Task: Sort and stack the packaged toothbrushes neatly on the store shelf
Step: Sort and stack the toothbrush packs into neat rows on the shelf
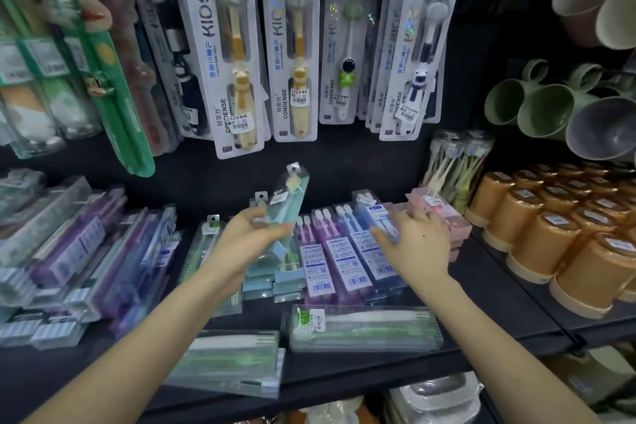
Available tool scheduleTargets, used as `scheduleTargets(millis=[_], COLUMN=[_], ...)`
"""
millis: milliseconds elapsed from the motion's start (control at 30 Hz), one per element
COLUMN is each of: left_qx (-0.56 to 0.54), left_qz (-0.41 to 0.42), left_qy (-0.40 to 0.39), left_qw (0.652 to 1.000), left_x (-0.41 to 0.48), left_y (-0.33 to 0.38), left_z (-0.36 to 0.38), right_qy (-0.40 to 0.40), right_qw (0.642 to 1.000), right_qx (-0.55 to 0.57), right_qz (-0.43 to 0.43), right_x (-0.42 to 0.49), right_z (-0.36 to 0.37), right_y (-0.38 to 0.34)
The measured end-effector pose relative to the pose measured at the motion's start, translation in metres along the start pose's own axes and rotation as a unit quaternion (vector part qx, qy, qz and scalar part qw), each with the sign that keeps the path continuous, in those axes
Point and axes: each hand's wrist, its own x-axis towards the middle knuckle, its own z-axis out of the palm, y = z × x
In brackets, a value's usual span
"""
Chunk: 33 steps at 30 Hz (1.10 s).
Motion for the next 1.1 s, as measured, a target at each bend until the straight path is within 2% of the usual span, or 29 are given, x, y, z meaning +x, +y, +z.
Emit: scheduleTargets(millis=[33,67,100,167,233,333,400,467,533,600,667,767,867,1000,1100], left_qx=[-0.010,-0.018,-0.023,-0.023,-0.022,-0.010,0.047,0.138,0.238,0.295,0.275,0.189,0.157,0.170,0.198], left_qz=[0.004,0.012,0.025,0.055,0.077,0.069,0.071,0.093,0.113,0.110,0.085,0.042,0.038,0.045,0.036], left_qy=[-0.006,-0.010,-0.015,-0.026,-0.050,-0.103,-0.085,-0.018,0.049,0.081,0.071,0.015,-0.032,-0.077,-0.091], left_qw=[1.000,1.000,0.999,0.998,0.996,0.992,0.993,0.986,0.964,0.946,0.955,0.981,0.986,0.981,0.975], left_x=[-0.004,-0.008,-0.011,-0.019,-0.027,-0.031,-0.030,-0.025,-0.019,-0.012,-0.004,0.007,0.021,0.037,0.042], left_y=[0.000,-0.001,-0.004,-0.008,-0.012,-0.016,-0.019,-0.025,-0.032,-0.040,-0.047,-0.054,-0.053,-0.054,-0.057], left_z=[0.004,0.008,0.013,0.024,0.030,0.018,-0.005,-0.034,-0.060,-0.077,-0.083,-0.076,-0.061,-0.043,-0.038], right_qy=[0.013,-0.012,-0.077,-0.183,-0.194,-0.207,-0.201,-0.164,-0.145,-0.151,-0.154,-0.154,-0.157,-0.142,-0.140], right_qw=[0.997,0.981,0.945,0.846,0.794,0.756,0.770,0.811,0.843,0.865,0.893,0.925,0.931,0.950,0.983], right_qx=[0.079,0.194,0.314,0.493,0.568,0.609,0.590,0.535,0.488,0.455,0.407,0.332,0.312,0.263,0.120], right_qz=[-0.002,0.013,0.042,0.089,0.095,0.120,0.140,0.169,0.175,0.146,0.111,0.097,0.109,0.093,0.023], right_x=[-0.004,-0.008,-0.012,-0.020,-0.024,-0.026,-0.024,-0.018,-0.012,-0.005,0.000,0.006,0.008,0.010,0.010], right_z=[-0.005,-0.011,-0.017,-0.024,-0.025,-0.024,-0.021,-0.016,-0.011,-0.002,0.011,0.029,0.042,0.052,0.056], right_y=[-0.010,-0.023,-0.038,-0.065,-0.080,-0.086,-0.082,-0.076,-0.073,-0.081,-0.094,-0.115,-0.128,-0.133,-0.133])
